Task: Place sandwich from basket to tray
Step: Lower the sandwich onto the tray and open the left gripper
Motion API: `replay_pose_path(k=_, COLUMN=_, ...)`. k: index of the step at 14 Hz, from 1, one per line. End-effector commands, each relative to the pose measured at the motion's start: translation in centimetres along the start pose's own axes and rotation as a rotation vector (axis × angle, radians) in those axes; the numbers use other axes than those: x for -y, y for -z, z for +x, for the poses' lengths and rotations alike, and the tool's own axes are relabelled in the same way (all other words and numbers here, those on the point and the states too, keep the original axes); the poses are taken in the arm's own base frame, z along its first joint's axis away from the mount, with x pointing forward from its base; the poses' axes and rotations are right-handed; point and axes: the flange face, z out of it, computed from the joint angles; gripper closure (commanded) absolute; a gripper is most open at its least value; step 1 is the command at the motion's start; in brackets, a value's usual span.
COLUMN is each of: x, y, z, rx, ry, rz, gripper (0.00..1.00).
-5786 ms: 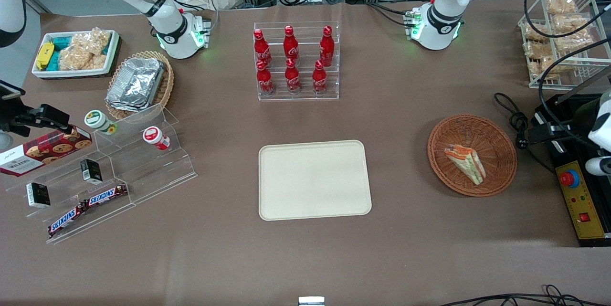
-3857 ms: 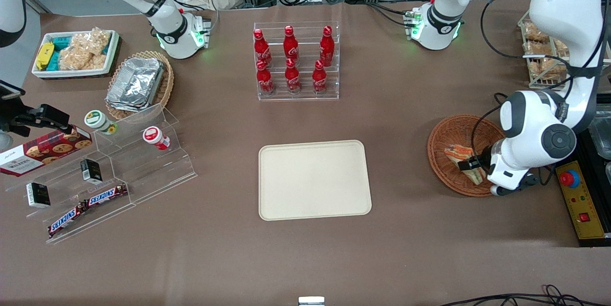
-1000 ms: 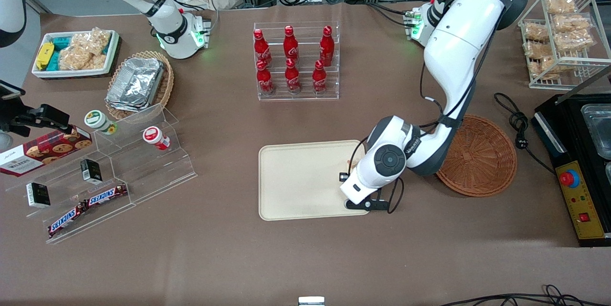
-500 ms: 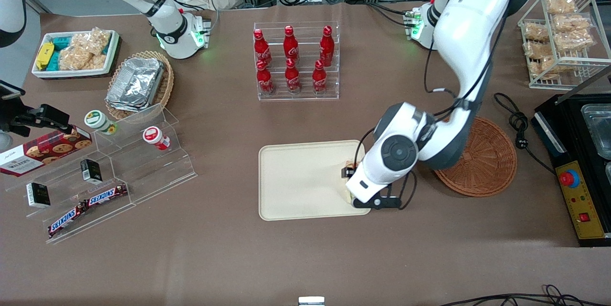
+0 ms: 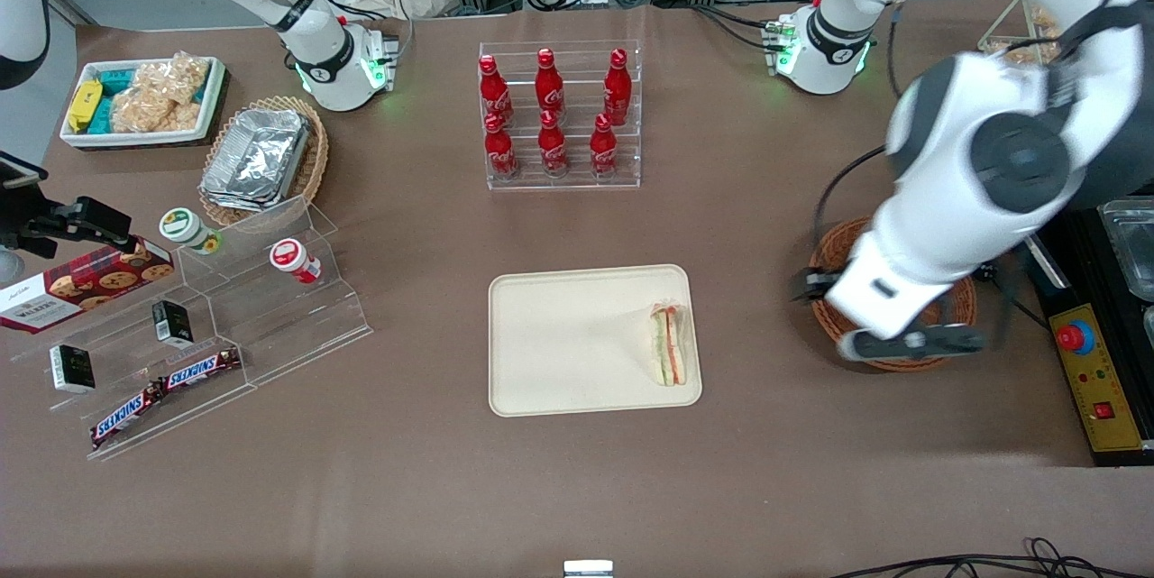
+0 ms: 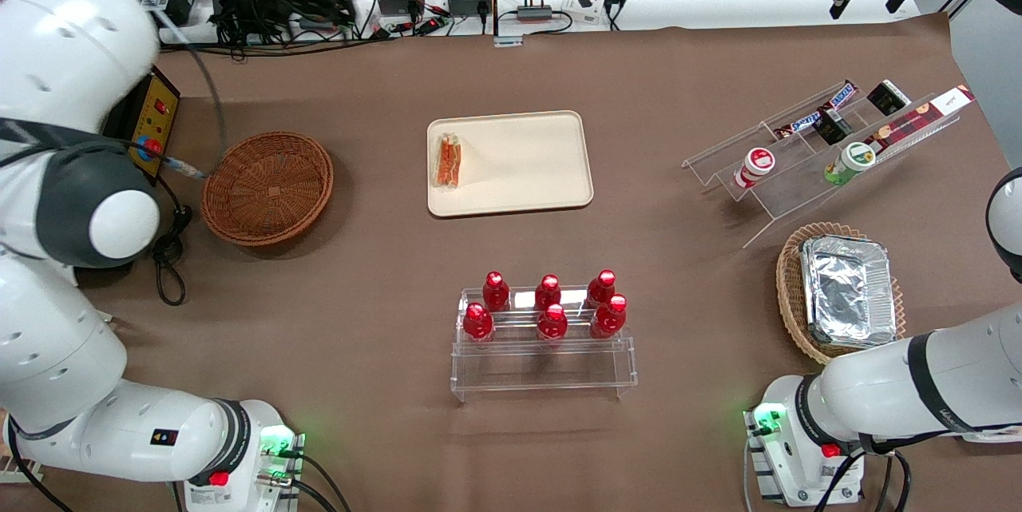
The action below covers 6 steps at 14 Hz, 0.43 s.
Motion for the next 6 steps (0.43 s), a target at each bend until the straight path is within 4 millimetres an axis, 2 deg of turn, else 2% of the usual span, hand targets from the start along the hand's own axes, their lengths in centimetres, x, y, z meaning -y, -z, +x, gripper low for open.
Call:
replay_pose_path(k=1, x=6.6, y=3.2, z=-1.2, rx=0.001, ry=-0.075, rz=0.008, gripper=0.01)
replay_pose_path(k=4, x=11.8, y=4.4, z=-1.3, rx=-0.017, ry=-0.035, rz=0.017, gripper=0.00)
replay_pose_path(k=6, x=12.3, y=4.6, z=-1.6, rx=-0.012, ry=-0.034, rz=0.022, gripper=0.01)
